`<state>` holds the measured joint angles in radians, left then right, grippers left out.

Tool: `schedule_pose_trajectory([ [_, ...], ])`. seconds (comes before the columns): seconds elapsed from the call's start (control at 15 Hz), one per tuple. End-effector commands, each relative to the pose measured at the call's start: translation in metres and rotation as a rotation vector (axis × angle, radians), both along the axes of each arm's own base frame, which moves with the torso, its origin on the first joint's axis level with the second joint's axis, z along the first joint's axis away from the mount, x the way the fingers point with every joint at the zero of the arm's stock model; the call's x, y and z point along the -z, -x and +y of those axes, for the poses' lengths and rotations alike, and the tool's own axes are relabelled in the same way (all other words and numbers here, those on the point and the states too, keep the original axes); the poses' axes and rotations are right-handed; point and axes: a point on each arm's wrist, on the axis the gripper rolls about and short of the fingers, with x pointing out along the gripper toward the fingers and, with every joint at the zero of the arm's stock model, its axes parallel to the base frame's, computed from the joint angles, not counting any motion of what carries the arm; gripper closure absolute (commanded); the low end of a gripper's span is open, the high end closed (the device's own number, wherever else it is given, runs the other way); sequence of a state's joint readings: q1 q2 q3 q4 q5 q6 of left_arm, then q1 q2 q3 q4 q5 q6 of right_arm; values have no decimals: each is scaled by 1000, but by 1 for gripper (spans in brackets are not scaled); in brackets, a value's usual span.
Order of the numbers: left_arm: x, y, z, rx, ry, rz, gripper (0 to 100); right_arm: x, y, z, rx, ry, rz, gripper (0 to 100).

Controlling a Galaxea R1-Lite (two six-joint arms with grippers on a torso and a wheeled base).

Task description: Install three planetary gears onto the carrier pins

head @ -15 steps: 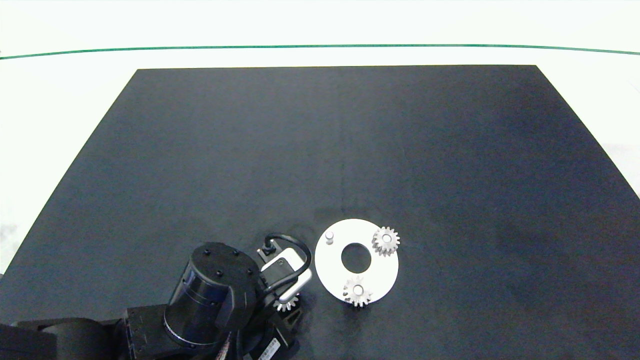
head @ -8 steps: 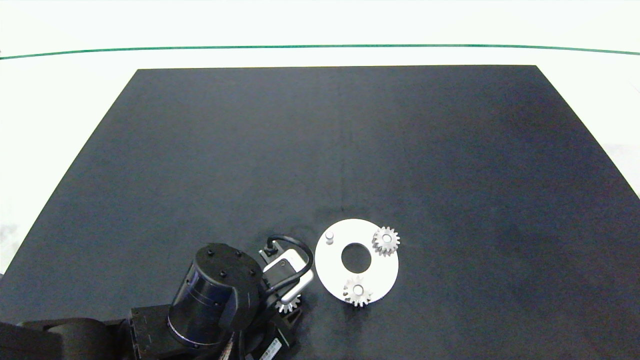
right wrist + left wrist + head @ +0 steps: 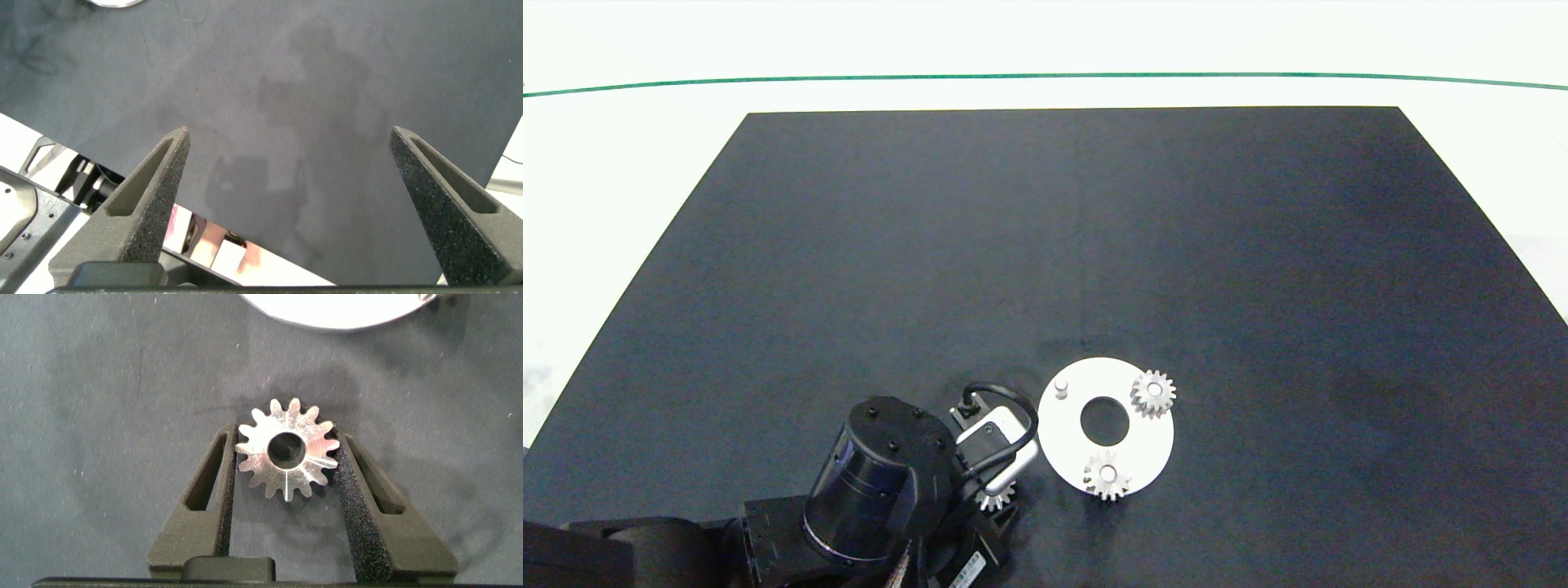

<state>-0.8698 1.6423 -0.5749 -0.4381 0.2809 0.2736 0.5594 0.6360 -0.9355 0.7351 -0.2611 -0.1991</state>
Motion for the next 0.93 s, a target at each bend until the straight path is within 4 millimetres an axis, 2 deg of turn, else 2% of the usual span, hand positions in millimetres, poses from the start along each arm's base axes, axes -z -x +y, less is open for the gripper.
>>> schedule_pose_trajectory([
  [0.07, -22, 0, -5, 18, 44, -57, 84, 0, -1, 0, 0, 6, 6, 0],
  [0.33, -56, 7, -6, 42, 29, -47, 84, 0, 0, 0, 0, 5, 3, 0],
  [0.6, -86, 4, -24, 73, 76, -82, 84, 2, -1, 1, 0, 9, 11, 0],
  [0.8, -87, -3, -37, 80, 52, -64, 84, 2, -1, 0, 1, 9, 9, 0],
  [0.93, -87, -14, -49, 77, 48, -68, 84, 2, -1, 0, 1, 9, 9, 0],
])
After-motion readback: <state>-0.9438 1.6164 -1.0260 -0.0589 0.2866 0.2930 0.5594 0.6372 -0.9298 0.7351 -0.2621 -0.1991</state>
